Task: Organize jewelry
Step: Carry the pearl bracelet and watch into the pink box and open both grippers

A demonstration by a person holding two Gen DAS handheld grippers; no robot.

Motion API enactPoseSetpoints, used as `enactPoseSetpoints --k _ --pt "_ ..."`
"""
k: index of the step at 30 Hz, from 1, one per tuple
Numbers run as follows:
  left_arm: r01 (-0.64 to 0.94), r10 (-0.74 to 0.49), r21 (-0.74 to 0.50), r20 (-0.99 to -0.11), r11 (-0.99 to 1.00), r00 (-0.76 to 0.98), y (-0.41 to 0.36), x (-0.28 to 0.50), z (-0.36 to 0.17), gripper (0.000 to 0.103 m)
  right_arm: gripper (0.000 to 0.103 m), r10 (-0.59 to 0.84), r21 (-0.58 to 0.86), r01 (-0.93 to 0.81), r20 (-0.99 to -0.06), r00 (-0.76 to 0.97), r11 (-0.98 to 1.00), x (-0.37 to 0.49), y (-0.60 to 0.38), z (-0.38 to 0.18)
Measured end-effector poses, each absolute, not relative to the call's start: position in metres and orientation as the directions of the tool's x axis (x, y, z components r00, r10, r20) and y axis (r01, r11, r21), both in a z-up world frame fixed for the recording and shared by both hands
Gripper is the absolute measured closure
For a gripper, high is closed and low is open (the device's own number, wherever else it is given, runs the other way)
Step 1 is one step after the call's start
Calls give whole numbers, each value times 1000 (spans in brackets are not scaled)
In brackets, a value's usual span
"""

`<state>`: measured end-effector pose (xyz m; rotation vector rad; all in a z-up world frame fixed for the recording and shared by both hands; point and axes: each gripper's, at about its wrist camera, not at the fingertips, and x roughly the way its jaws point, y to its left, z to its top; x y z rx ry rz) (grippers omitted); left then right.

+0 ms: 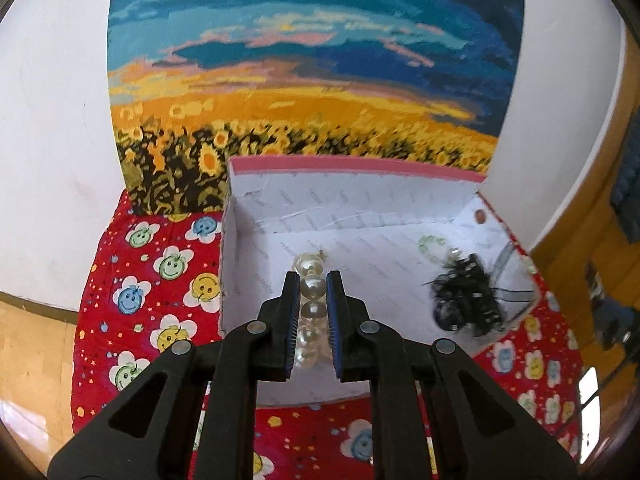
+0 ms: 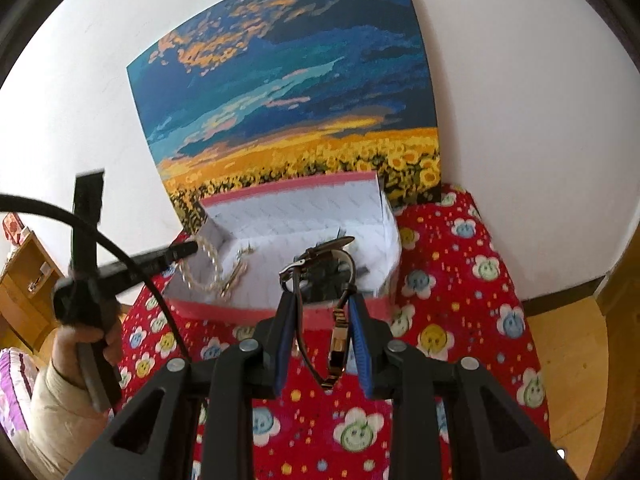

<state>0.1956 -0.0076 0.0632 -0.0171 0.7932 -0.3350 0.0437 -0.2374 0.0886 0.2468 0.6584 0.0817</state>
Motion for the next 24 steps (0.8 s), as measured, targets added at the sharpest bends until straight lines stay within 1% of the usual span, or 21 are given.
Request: enactPoseSetpoints --k 9,12,17,21,24 --pt "275 -279 -124 -707 953 649 -9 209 40 91 74 132 251 31 -605 786 968 88 -244 85" --pt "265 -283 -139 -709 954 645 -8 212 34 91 74 127 250 38 -610 782 968 105 -247 82" --pt "259 -299 -169 -718 951 629 -9 218 25 91 74 118 240 48 -629 769 970 137 -249 70" --pt "252 -273 -141 -729 957 628 -12 220 19 91 74 106 226 57 -646 756 972 159 -247 59" --pt "249 -275 -148 -731 957 625 -11 222 18 91 74 101 214 58 -661 743 975 172 -245 51"
